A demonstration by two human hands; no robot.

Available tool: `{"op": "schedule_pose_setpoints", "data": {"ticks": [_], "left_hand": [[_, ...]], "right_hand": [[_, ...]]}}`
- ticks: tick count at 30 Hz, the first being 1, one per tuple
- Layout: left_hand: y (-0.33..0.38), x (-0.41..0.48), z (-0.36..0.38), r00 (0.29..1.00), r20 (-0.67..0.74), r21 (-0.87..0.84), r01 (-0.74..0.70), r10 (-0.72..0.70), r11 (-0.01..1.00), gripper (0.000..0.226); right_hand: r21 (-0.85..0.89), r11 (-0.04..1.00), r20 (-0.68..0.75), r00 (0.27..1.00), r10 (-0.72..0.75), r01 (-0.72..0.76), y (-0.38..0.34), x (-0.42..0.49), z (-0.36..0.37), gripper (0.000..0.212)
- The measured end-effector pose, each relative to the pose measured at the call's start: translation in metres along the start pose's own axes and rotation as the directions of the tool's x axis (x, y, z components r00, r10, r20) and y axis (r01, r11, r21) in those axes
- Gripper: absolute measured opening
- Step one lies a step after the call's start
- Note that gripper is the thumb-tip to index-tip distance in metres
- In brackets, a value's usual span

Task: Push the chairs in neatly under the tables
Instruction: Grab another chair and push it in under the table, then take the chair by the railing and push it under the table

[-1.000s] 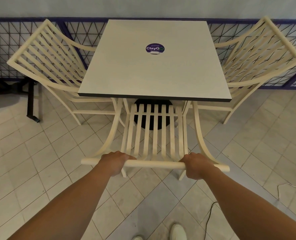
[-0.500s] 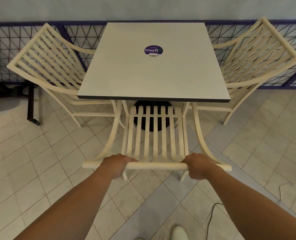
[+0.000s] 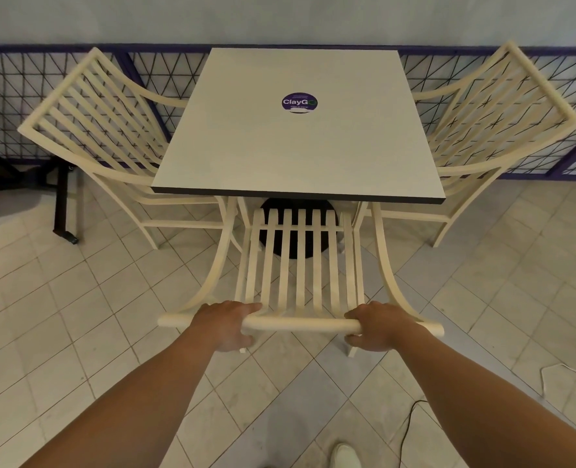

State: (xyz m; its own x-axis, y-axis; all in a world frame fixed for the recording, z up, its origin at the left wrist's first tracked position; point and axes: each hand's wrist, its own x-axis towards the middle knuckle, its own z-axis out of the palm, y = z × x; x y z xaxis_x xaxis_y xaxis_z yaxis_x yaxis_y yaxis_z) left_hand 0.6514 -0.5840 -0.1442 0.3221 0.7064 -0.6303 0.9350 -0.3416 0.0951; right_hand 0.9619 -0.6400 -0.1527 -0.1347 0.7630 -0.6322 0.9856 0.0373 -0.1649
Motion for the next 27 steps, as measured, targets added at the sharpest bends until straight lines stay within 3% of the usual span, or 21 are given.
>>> {"op": "schedule_pose_setpoints", "data": {"ticks": [4, 7, 14, 27], "left_hand": [[0.006, -0.006, -0.012, 1.000, -0.019, -0.029, -0.008, 0.008, 1.000, 0.086], [0.015, -0.014, -0.031, 0.999, -0.033, -0.031, -0.020, 0.019, 0.999, 0.085], [0.029, -0.037, -0.070, 0.996, -0.084, -0.048, -0.040, 0.036, 0.998, 0.067], [0.041, -0.126, -0.124, 0.979, -0.173, -0.081, -0.127, 0.111, 0.989, 0.057]], "right_hand": [[0.041, 0.999, -0.003, 0.999, 0.036, -0.036, -0.003, -0.010, -0.011, 0.071], [0.067, 0.997, -0.020, 0.999, 0.046, -0.045, -0.008, -0.020, -0.026, 0.080], [0.072, 0.995, -0.114, 0.990, 0.080, -0.072, -0.019, -0.048, -0.068, 0.078], [0.049, 0.998, -0.254, 0.966, 0.049, -0.037, -0.065, -0.108, -0.121, 0.070]]}}
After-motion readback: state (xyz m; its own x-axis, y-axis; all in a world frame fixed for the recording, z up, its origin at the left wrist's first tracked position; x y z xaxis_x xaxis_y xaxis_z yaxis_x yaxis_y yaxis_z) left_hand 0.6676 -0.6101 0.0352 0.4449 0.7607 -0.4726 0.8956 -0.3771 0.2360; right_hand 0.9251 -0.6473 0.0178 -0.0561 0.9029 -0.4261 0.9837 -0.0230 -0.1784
